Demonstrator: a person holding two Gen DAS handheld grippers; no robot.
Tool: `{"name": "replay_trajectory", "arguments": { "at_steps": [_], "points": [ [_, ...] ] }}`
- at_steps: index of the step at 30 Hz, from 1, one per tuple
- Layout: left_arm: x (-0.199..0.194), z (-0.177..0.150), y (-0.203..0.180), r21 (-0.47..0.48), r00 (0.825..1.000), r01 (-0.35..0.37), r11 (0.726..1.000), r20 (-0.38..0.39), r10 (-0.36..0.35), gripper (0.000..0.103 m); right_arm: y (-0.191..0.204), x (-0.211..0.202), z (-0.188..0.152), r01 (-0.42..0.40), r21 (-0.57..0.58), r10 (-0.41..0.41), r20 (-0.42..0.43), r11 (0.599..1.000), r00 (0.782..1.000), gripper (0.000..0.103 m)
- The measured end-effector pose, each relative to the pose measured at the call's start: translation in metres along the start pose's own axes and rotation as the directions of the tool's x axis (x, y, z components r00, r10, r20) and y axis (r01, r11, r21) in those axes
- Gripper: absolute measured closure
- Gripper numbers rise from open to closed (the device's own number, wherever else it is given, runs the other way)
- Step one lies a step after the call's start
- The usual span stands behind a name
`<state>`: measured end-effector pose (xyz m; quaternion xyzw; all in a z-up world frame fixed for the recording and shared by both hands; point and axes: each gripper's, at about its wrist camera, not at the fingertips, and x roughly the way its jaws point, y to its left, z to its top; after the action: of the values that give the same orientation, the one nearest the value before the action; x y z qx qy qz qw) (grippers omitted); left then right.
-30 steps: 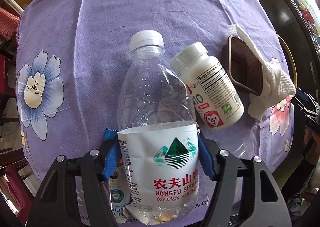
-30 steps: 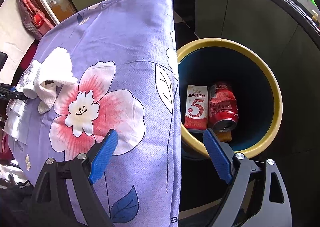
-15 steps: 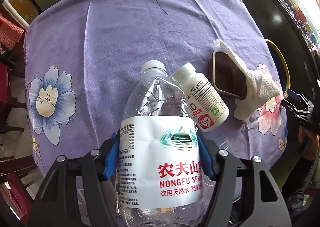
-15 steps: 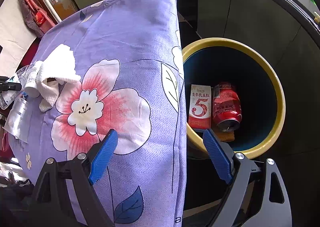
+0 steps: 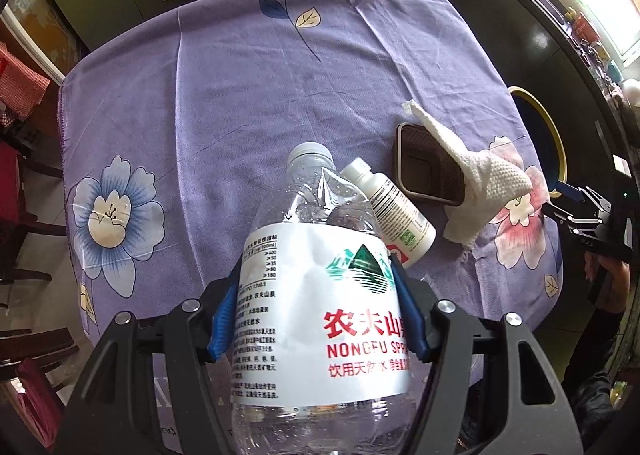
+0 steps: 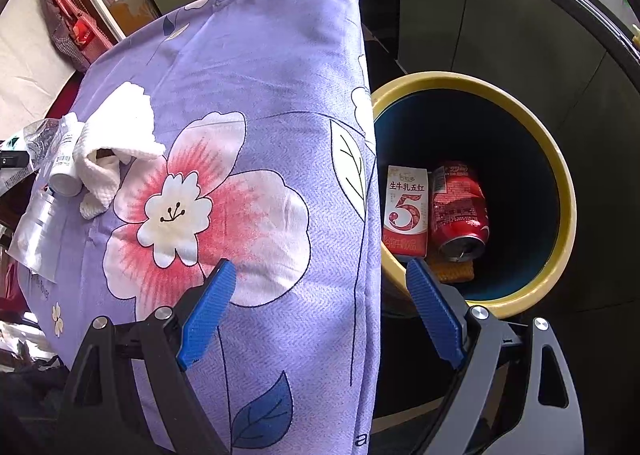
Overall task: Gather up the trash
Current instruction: 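Lift the water bottle, carry it over the bin, open the left gripper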
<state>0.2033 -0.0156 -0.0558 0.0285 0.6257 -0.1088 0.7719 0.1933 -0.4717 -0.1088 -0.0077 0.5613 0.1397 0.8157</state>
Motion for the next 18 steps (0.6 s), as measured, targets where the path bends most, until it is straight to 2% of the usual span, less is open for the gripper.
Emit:
{"name": "replay_trajectory", "arguments": {
  "at_steps": [9,18],
  "points": [
    [-0.037,0.012,-0.026,0.058,0.995,0.03,0.998,0.09,-0.035,0.04,-0.001,-0.005,-0.001,0.0,0.003,0.0,0.015,1.0,1.0,0.017],
    [-0.056,0.03,-0.095,0.216,0.987,0.081,0.973,0.119,-0.109,0.04,-0.016,-0.033,-0.01,0.001,0.035,-0.004,0.074,0.999,0.997,0.017]
  ]
}}
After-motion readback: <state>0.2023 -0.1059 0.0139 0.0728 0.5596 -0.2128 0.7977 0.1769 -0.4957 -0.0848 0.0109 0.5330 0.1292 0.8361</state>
